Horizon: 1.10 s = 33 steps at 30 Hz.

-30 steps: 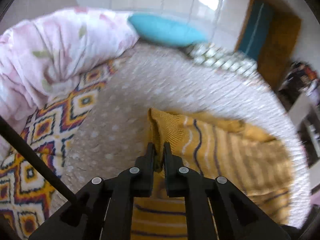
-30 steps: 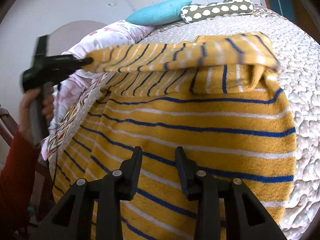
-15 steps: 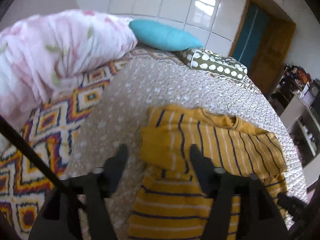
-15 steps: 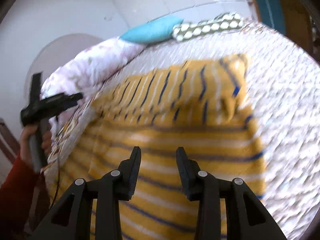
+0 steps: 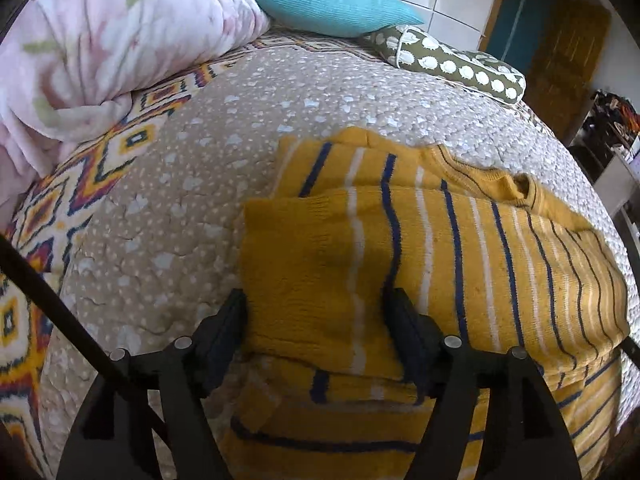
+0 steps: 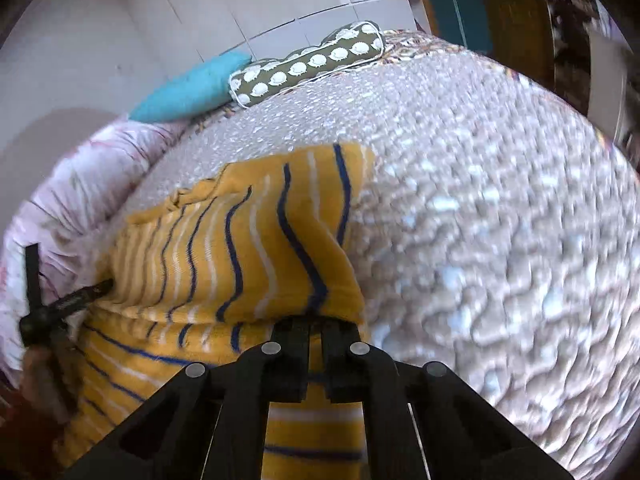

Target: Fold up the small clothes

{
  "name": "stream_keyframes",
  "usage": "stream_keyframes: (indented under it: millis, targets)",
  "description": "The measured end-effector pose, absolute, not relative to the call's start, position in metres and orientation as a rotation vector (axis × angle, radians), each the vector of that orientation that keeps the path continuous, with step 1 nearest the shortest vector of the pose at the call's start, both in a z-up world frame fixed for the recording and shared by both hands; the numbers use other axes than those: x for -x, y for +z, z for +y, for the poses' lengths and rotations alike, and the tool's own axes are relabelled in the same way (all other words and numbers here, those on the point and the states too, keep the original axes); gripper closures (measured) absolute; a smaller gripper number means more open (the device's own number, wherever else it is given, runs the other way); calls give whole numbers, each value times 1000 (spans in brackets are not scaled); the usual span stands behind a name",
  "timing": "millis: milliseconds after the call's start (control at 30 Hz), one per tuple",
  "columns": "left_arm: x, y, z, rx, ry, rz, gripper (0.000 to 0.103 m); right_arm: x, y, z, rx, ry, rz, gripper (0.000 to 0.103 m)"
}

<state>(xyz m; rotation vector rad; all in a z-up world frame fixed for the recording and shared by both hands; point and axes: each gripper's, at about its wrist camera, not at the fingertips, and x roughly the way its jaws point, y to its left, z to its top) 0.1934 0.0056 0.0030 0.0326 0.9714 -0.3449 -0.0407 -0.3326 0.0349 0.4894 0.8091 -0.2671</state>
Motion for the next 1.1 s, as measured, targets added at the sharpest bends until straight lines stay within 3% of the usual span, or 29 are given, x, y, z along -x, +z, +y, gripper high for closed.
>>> stream_keyframes:
  millis: [33,67,100,133,167,367,433,500,700,800,933,1100]
  targets:
    - [-194,3,9,-14,-344,980,31,47,36,-330,-478,-285,811,100]
    - [-193,6,14,8,-341,994,31,54,38,-329,-462,-326,814,88]
    - [-192,8,18,21,-339,1002,31,68,40,-330,-442,-393,814,59]
    - [-186,15,24,35,-339,1003,31,83,41,-334,-449,-412,802,46]
    - [-180,22,30,42,-343,994,31,91,44,-338,-463,-408,793,41]
    - [-117,61,76,30,-416,940,31,155,43,-352,-703,-203,790,41]
    - [-93,62,94,71,-466,961,37,169,36,-340,-768,-120,796,41]
    - [-68,54,108,116,-508,999,44,175,32,-324,-773,-78,808,41]
    - [-24,11,135,221,-506,1089,46,176,27,-276,-739,2,848,40]
    - [-3,10,142,261,-537,1051,49,176,26,-256,-741,57,871,39]
    - [23,6,151,373,-637,1078,69,181,19,-230,-763,125,886,39]
    - [53,2,170,477,-679,1066,75,192,10,-219,-899,235,853,40]
